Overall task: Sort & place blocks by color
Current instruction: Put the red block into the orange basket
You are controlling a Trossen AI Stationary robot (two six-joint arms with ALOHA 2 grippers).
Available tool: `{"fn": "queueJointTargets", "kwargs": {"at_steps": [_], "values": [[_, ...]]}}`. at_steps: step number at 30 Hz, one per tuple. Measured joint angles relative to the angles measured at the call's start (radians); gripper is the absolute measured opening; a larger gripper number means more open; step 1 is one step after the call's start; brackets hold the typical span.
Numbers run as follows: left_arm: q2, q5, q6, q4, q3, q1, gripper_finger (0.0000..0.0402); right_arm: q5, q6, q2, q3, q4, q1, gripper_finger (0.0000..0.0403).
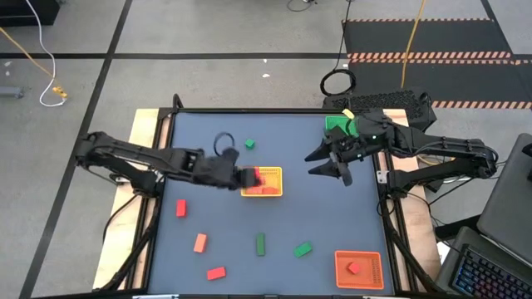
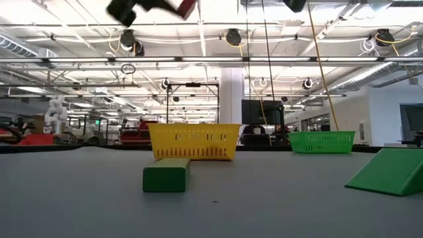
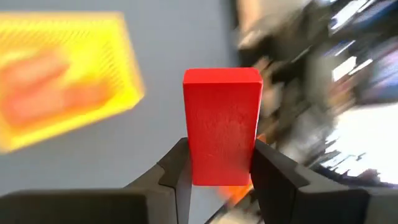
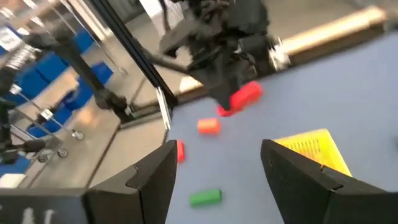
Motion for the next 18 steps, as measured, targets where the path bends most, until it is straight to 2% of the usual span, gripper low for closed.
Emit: {"fn": "queueJointTargets", "kwargs": {"at_steps": [3,7,10,14,18], "values": [[-0.027,-0.135,0.055,0.174,0.0,0.0,0.0128,0.003,0.04,0.0,0.0,0.129,0.0,0.0228],[-0.024,-0.316,0.25,0.42,0.0,0.005,0.0128,0.055,0.153,0.014,0.0,0.32,0.0,0.0228],[0.009,-0.423,0.352,0.57,0.0,0.012,0.0128,0.12,0.118,0.028,0.0,0.403,0.011,0.0228],[0.044,-0.39,0.376,0.561,0.001,0.032,0.0128,0.2,0.076,0.053,0.0,0.448,0.016,0.0228],[0.079,-0.36,0.476,0.471,0.0,0.032,0.0128,0.249,0.245,0.095,0.0,0.419,0.011,0.0228]]}}
